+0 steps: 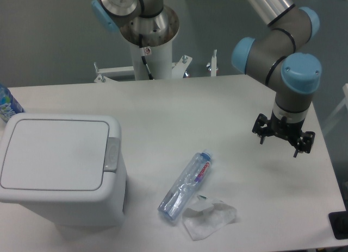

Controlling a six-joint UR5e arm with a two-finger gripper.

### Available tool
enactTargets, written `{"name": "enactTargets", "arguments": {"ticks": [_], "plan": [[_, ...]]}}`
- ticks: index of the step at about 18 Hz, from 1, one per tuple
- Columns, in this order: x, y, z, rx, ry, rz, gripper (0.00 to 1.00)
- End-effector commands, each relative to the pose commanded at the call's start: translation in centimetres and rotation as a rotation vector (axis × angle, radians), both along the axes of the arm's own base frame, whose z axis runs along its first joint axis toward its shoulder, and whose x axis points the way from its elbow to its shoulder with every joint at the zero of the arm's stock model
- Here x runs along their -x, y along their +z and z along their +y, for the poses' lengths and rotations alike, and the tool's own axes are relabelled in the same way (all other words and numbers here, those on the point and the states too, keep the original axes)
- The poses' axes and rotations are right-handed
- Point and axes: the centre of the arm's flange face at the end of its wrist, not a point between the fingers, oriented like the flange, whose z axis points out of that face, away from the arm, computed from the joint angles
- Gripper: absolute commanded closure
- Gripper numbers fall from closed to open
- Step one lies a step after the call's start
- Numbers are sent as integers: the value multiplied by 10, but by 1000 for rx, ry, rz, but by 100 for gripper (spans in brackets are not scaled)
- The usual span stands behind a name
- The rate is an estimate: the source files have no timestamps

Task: Open the trash can

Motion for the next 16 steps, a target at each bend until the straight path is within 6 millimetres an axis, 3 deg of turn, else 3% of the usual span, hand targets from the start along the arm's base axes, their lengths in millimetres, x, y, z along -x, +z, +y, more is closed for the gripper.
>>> {"name": "enactTargets", "arguments": {"ticks": [7,13,16], "plan": [[-3,0,2,-7,26,-7,0],[-25,16,46,-117,185,-38,0],[-34,38,63,-220,251,-74,0]]}}
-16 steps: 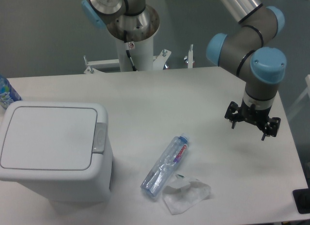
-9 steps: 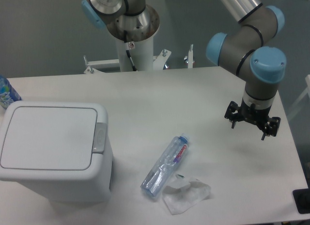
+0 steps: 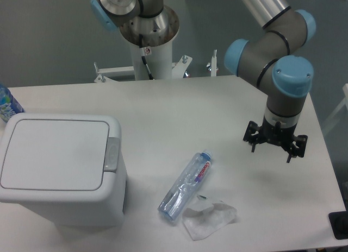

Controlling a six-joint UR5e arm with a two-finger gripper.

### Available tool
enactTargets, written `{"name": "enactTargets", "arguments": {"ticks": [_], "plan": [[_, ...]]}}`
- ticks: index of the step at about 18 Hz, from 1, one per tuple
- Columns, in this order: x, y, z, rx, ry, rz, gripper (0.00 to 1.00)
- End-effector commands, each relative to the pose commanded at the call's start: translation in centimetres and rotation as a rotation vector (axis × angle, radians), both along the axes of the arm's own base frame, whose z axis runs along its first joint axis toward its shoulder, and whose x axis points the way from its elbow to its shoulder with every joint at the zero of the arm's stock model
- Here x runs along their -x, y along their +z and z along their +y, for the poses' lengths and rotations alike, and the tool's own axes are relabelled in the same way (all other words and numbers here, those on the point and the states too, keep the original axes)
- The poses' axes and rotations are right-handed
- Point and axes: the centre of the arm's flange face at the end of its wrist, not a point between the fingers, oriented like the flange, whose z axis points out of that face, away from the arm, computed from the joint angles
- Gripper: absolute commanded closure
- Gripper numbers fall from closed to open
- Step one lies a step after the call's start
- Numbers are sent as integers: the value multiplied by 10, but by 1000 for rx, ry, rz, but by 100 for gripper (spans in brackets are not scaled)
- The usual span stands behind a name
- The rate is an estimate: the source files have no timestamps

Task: Open the trash can
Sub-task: 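Move the open gripper over the trash can's grey lid button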

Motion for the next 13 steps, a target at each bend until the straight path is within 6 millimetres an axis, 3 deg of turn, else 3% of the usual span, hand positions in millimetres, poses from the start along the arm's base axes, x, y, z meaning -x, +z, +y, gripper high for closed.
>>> {"name": "enactTargets", "arguments": {"ticks": [5,13], "plan": [[-29,50,37,-217,96,-94,0],[-93,124,69,-394,106,-169,0]]}}
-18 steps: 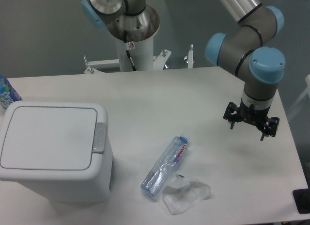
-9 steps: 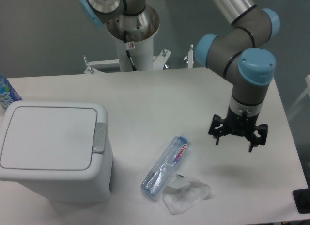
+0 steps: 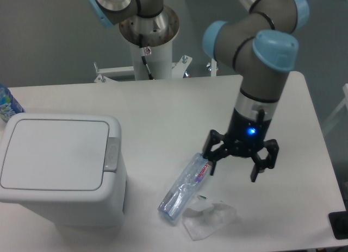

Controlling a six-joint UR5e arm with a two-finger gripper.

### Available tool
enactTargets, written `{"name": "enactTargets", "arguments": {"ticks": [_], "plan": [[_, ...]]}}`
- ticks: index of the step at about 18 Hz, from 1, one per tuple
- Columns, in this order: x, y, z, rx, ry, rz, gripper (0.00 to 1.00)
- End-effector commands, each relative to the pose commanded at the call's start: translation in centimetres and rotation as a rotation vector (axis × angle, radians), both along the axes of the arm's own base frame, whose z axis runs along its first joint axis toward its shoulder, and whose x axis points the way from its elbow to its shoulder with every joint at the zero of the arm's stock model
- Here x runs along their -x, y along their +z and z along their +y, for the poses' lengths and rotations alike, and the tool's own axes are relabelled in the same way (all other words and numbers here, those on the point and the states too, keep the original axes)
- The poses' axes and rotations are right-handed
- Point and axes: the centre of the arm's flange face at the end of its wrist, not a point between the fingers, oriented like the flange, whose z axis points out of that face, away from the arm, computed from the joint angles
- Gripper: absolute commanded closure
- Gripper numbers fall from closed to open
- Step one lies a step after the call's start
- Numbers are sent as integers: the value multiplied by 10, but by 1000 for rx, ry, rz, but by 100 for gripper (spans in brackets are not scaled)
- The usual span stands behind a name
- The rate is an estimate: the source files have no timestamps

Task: Open the trash can
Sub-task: 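Move the open gripper over the trash can's grey lid button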

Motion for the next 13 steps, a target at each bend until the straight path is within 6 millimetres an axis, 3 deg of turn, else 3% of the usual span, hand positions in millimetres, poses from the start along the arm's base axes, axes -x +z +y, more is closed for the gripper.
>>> {"name": "enactTargets", "arguments": {"ticks": [3,6,9,13], "plan": [[-33,23,19,-32,-17,-5,0],[-64,30,37,-58,-62,-30,0],[-84,35,41,-67,-68,-51,0],[-98,36,30,-61,-59,-64,0]]}}
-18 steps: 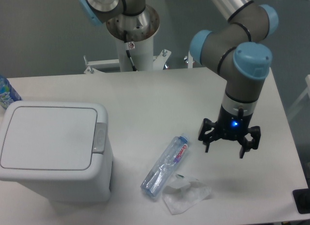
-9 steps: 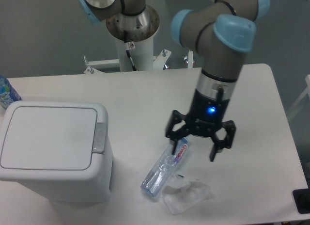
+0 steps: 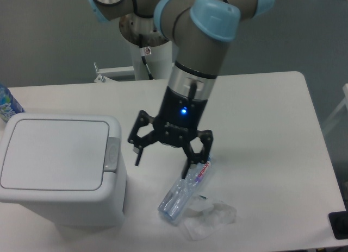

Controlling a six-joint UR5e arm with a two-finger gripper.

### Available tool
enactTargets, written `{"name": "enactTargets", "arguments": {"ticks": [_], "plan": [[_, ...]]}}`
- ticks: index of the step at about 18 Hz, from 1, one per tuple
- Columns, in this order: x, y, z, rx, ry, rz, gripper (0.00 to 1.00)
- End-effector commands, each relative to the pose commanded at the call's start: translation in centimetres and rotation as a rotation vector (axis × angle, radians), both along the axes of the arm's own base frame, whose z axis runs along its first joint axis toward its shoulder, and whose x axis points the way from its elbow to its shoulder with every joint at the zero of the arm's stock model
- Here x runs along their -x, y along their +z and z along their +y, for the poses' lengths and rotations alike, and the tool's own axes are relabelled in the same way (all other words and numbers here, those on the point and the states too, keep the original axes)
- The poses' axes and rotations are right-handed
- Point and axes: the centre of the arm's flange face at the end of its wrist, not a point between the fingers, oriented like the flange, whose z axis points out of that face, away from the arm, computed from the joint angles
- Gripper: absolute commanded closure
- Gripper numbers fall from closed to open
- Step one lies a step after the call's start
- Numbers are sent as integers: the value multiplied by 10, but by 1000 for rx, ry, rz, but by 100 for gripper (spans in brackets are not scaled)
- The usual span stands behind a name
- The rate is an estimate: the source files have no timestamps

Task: Open the trash can
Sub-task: 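Move the open gripper over the trash can's grey lid button, then lower the gripper fingertip onto the grey button to pop the lid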

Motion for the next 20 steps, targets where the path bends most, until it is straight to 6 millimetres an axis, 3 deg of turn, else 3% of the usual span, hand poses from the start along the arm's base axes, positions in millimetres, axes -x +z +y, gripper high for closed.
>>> {"name": "enactTargets", "arguments": {"ticks": [2,9,20], "plan": [[-13,-3,1,9,-15,-1,0],[-24,-20,7,36,-29,-20,0],[-25,-34,6,58,-26,-34,0]]}}
